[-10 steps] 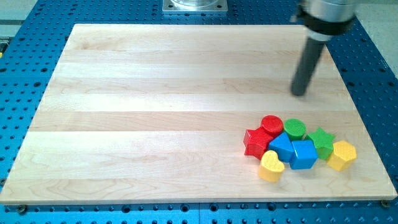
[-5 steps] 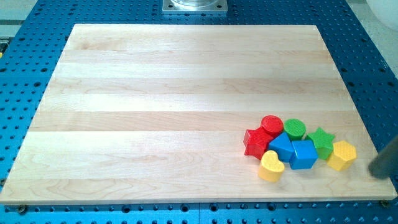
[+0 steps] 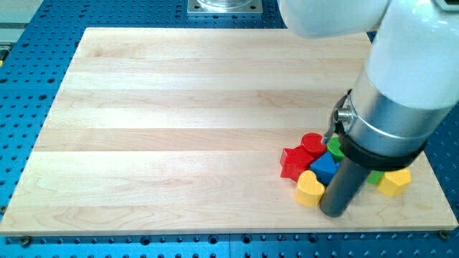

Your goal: Move the heart top left side corner of the board

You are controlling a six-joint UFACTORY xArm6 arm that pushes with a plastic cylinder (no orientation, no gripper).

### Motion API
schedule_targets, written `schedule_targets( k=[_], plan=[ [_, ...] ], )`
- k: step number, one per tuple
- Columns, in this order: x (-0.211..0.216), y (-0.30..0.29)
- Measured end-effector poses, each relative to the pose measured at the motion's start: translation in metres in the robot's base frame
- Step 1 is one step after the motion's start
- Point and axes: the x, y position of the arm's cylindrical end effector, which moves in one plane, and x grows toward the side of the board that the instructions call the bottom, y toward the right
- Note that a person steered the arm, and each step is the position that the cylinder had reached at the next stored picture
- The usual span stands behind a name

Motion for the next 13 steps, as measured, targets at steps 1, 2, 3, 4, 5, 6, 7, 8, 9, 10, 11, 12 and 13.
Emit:
schedule_targets(
  k=[1, 2, 3, 4, 5, 6, 7, 8, 9, 10, 11, 12, 13],
  plan=[
    [-0.019, -0.010],
    [-0.020, -0.061],
    [-0.032, -0.098],
    [-0.025, -0.112],
    [-0.010, -0.128],
    [-0.009, -0.167],
    [-0.009, -0.194],
    [-0.034, -0.233],
    [-0.052, -0.252],
    [-0.044, -0.246],
    [-0.033, -0.224],
    [-0.007, -0.229],
    [-0.015, -0.266]
  ],
)
